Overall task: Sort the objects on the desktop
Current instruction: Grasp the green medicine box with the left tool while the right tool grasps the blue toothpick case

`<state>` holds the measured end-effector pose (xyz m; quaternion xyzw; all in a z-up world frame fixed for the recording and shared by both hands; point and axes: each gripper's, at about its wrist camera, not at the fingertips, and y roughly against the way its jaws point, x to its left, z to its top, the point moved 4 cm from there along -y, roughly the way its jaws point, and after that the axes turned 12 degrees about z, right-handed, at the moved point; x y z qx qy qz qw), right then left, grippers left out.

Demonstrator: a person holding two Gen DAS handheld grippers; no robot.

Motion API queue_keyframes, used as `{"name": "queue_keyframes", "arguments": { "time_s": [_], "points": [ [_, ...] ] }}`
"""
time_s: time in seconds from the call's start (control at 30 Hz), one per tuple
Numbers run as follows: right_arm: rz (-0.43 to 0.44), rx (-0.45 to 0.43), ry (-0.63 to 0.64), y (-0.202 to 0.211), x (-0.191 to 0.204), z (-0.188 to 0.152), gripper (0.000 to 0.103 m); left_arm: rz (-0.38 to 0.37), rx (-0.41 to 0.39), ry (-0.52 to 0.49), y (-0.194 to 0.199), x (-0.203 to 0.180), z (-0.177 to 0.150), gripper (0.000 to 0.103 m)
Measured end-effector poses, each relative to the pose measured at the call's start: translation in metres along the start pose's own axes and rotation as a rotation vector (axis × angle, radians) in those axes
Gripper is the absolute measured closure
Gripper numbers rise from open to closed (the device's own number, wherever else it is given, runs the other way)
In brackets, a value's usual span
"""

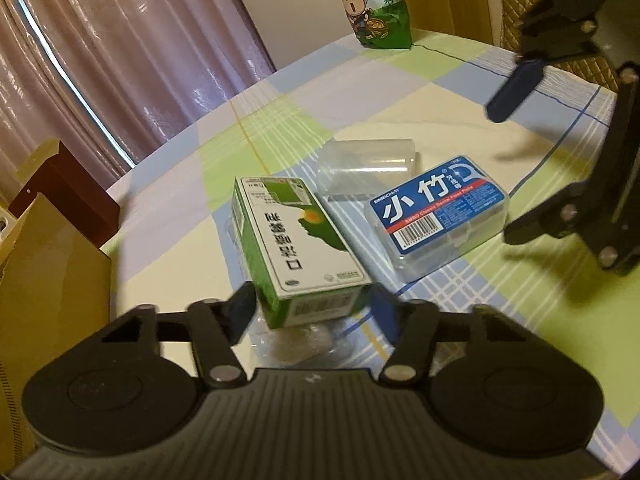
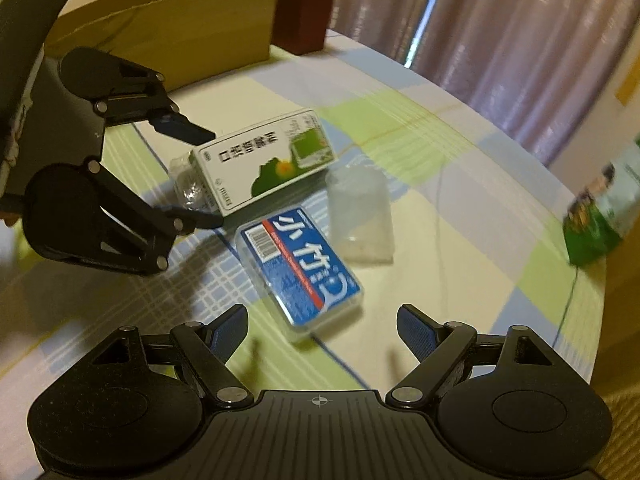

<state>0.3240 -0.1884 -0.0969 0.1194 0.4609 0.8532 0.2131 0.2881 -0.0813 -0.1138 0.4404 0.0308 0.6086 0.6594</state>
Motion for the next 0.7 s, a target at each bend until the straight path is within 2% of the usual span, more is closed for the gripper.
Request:
{"name": "queue_keyframes", "arguments": {
  "time_s": [0.07,0.13,0.17,0.27,0.33,0.43,0.47,0.53,0.7],
  "points": [
    [0.010,0.006,0.033,-0.005,-0.001,0.005,0.018,-0.006,0.004,0.008,0.000,0.002,0.000,0.074],
    [0.021,0.013,0.065,-0.010,-0.002,0.009,0.018,-0.015,0.010,0.019,0.000,0.005,0.000,0.081],
    [0.028,0.018,0.081,-0.013,-0.002,0.011,0.018,-0.018,0.013,0.024,0.000,0.007,0.000,0.084],
    [0.042,0.043,0.124,-0.023,-0.004,0.017,0.018,-0.025,0.020,0.039,0.000,0.011,0.001,0.084],
    [0.051,0.067,0.150,-0.030,-0.004,0.019,0.018,-0.028,0.023,0.051,0.000,0.014,0.001,0.080],
    [0.060,0.089,0.174,-0.035,-0.003,0.019,0.019,-0.033,0.011,0.092,0.002,0.020,0.004,0.055],
    [0.062,0.094,0.178,-0.037,-0.002,0.019,0.022,-0.038,0.006,0.103,0.002,0.021,0.005,0.051],
    [0.067,0.105,0.180,-0.039,-0.003,0.019,0.039,-0.043,0.004,0.112,0.002,0.022,0.007,0.049],
    [0.085,0.118,0.153,-0.033,-0.005,0.016,0.040,-0.056,-0.001,0.133,0.001,0.024,0.011,0.041]
  ]
}}
